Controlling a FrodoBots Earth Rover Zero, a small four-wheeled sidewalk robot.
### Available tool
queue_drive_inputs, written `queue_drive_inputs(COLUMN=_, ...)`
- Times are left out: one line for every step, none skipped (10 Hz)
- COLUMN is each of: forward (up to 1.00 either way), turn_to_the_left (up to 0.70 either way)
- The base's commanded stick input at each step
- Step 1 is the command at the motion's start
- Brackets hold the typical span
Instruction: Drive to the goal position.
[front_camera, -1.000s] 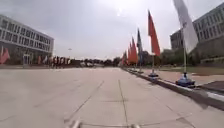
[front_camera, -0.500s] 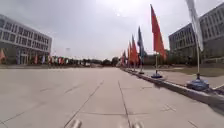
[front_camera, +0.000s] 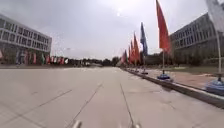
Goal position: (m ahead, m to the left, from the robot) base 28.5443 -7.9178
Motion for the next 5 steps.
queue_drive_inputs(forward=1.00, turn_to_the_left=0.00)
queue_drive_inputs(forward=1.00, turn_to_the_left=0.00)
queue_drive_inputs(forward=1.00, turn_to_the_left=0.00)
queue_drive_inputs(forward=1.00, turn_to_the_left=0.00)
queue_drive_inputs(forward=1.00, turn_to_the_left=0.00)
